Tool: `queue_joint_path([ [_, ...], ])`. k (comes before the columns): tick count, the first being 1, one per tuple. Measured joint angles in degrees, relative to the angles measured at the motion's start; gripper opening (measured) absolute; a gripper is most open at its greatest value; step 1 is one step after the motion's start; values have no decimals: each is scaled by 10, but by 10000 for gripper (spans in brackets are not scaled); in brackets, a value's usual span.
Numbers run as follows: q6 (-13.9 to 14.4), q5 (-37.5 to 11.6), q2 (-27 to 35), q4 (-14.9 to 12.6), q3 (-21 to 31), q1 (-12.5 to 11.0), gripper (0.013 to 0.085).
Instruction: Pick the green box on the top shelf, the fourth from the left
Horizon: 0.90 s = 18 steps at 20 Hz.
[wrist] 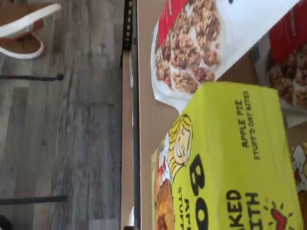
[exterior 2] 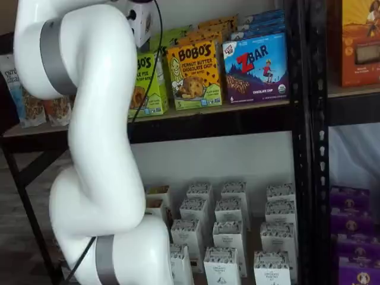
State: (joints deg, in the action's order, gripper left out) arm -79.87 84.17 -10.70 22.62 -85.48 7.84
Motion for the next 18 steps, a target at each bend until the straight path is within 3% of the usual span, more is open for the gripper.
queue_joint_path([
  [8, 6, 9, 13, -43, -7, 12, 850],
  [15, 2, 5, 16, -40, -3, 9, 850],
  [17, 1, 3, 16, -36, -1, 8, 770],
  [18, 1, 3, 16, -34, -1, 8, 770],
])
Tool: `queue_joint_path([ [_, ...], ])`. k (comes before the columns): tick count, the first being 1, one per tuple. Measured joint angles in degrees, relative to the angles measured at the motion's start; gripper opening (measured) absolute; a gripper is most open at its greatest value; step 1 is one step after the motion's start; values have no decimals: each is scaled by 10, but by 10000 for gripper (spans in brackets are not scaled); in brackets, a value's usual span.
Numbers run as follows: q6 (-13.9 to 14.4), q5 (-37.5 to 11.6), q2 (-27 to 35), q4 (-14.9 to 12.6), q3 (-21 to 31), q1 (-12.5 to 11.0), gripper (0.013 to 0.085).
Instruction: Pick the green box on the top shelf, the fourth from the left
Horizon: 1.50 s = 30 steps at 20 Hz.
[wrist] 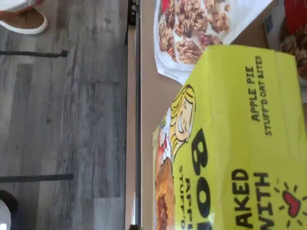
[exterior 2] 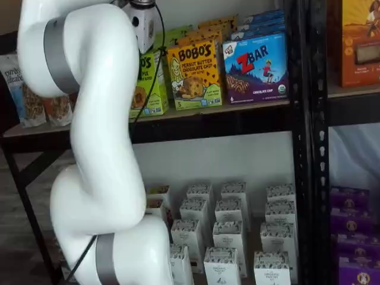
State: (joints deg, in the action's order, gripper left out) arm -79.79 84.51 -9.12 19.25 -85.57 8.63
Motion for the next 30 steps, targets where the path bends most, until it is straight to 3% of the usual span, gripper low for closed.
queue_joint_path([
  [7, -1, 5, 0, 7, -4, -2, 610],
  [12, 1, 20, 7, 2, -17, -2, 610],
  [25, 2, 5, 0, -1, -5, 0, 610],
  [29, 1, -7, -7, 5, 6, 1, 490],
  [30, 1, -7, -7, 6, 6, 1, 490],
])
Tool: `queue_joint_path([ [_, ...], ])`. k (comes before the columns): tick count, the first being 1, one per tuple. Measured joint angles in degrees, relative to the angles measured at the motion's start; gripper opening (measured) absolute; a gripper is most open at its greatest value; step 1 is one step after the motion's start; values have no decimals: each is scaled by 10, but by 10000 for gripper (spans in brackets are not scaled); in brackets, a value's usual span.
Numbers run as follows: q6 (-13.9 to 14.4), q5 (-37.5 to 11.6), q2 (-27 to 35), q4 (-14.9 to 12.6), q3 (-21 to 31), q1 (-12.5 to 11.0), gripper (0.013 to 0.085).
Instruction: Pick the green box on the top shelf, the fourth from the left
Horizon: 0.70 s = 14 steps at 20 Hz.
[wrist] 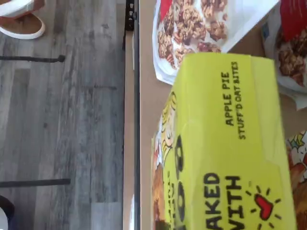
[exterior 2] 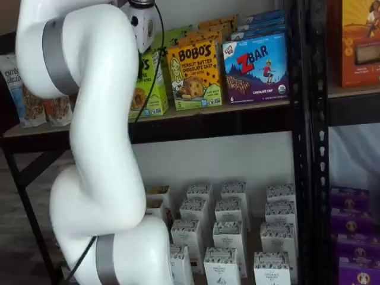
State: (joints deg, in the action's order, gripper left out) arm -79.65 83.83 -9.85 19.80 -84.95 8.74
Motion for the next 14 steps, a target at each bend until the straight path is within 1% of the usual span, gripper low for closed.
queue_joint_path([
  [4, 3, 4, 2, -6, -3, 3, 490],
  [6, 2, 3, 1, -2, -1, 2, 410],
  [7, 2, 3, 0, 0, -1, 2, 410],
  [8, 2, 3, 0, 0, 0, 2, 370],
  [9, 2, 2, 0, 1, 0, 2, 370],
  [10, 2, 2, -1, 1, 0, 2, 330],
  [14, 5, 17, 5, -8, -9, 4, 330],
])
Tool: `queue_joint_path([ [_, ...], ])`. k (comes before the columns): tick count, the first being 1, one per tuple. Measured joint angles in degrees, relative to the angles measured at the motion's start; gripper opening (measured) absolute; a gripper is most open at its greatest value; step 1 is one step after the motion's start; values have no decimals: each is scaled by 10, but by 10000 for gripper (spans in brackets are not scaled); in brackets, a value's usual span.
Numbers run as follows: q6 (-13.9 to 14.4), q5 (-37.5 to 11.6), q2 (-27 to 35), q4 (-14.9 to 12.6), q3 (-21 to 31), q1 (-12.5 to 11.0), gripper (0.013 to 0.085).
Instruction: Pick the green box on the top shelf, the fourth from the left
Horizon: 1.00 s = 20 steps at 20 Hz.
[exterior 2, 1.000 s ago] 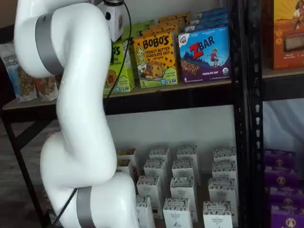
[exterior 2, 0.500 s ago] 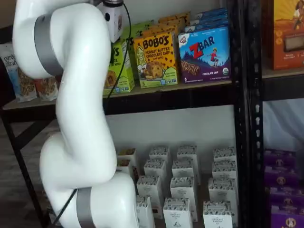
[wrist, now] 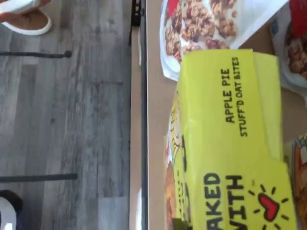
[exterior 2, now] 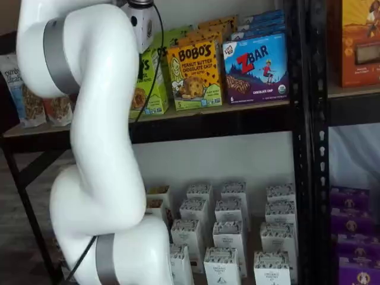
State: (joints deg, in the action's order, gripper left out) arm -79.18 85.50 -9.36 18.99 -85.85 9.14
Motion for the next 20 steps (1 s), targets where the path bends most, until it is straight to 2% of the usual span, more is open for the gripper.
queue_joint_path([
  [10, 1, 6, -5, 8, 0, -2, 330],
  [13, -1, 9, -7, 13, 0, -4, 250],
  [16, 1, 24, -4, 7, -9, -3, 250],
  [20, 2, 45, -2, 16, -21, -6, 250],
])
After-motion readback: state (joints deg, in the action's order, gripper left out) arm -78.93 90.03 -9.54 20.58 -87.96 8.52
